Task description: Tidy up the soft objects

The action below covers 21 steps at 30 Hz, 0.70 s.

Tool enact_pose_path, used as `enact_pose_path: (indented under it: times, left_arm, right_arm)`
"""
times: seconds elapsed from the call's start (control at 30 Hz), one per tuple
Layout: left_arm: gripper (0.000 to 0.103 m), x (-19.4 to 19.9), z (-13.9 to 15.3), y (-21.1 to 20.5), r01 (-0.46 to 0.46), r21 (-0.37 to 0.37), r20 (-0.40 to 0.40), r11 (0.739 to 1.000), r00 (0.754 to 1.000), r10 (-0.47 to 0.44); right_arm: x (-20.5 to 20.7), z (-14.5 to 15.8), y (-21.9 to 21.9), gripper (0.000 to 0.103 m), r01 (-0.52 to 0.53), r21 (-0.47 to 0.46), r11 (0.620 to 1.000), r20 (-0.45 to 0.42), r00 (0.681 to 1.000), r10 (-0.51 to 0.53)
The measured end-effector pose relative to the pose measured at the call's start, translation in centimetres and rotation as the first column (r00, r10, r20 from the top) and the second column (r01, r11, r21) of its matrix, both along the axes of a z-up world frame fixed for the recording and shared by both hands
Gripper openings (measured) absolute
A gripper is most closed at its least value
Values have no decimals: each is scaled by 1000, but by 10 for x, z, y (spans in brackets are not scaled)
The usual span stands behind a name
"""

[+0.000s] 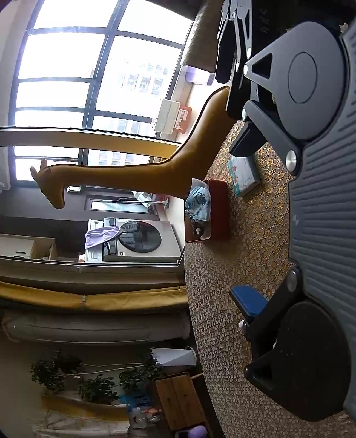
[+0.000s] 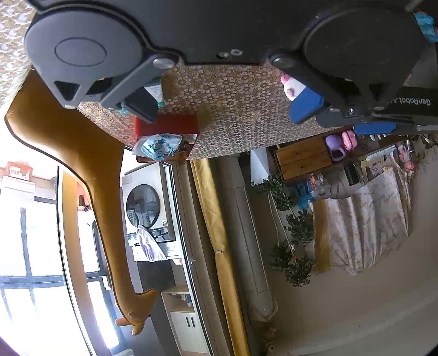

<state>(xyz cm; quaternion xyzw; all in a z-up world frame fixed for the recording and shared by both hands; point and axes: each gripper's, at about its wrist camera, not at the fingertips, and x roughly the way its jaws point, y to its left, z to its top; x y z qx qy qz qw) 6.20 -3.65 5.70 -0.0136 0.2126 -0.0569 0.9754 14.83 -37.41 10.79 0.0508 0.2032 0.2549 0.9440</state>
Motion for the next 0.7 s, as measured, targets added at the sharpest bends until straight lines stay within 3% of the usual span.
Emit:
enact_pose_path:
  times: [0.7]
  left_arm:
    - [101,-18,0,7,-6,-20,-11,1000,1000,6]
  right_arm:
    - [-8,5,9,103,15,-18,1000,-2,1000,-15]
